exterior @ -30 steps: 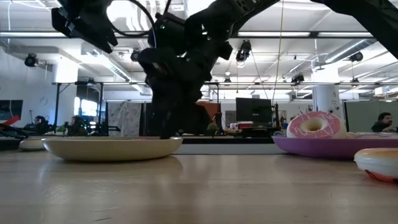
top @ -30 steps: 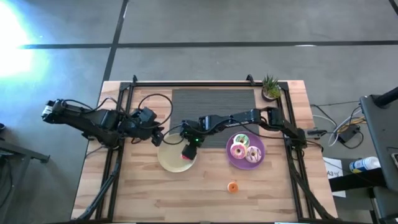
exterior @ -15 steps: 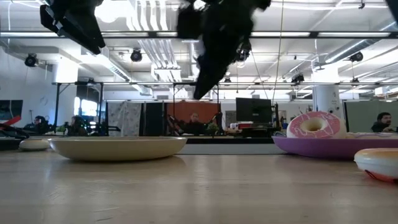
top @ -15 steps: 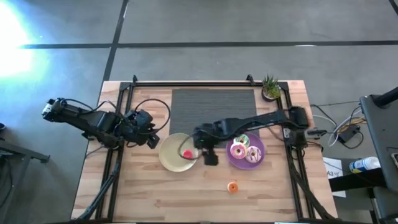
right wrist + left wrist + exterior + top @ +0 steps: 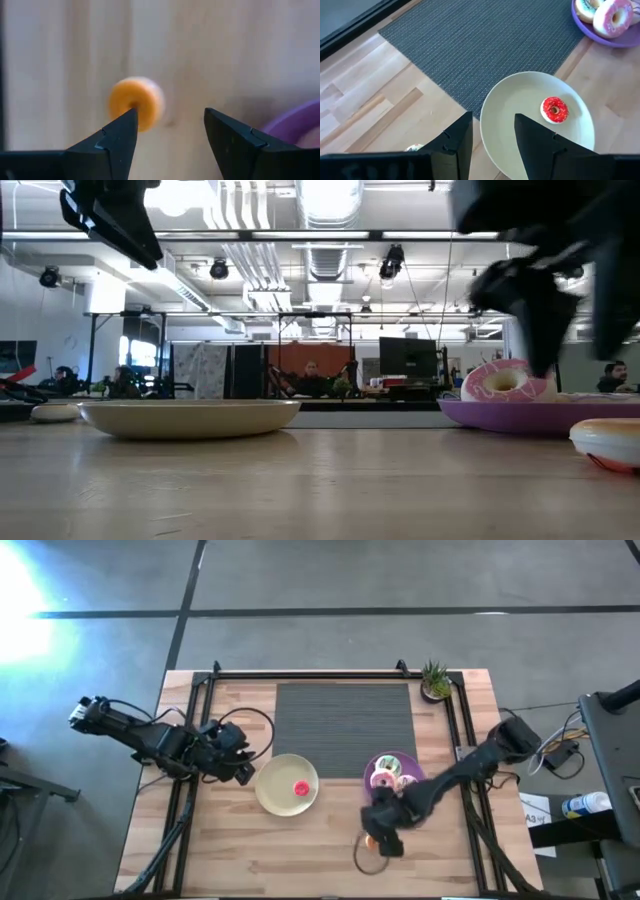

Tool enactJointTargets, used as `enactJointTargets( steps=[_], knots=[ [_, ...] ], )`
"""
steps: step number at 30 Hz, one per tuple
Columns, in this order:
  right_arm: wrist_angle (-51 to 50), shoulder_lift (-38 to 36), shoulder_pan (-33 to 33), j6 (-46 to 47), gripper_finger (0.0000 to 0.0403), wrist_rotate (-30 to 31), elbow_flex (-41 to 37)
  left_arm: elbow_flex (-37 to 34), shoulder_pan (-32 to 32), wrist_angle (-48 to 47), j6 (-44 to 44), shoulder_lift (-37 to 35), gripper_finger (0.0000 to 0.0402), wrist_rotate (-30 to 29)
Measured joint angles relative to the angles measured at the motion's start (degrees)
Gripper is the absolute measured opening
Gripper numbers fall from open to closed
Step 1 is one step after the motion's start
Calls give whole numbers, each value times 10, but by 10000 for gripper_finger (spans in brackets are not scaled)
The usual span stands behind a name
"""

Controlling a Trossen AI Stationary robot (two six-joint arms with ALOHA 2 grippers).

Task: Pick & Place donuts
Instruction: Put the small orange donut on the white plate

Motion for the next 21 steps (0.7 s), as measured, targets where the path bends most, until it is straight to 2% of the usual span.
enactJointTargets(
  steps=[8, 21],
  knots=[
    [1, 8, 35, 86, 219, 14, -21, -42, 0, 80, -1, 0, 119, 5],
    [101, 8, 30, 102, 219, 10, -58, -70, 0, 153, -8, 0, 119, 30]
  ],
)
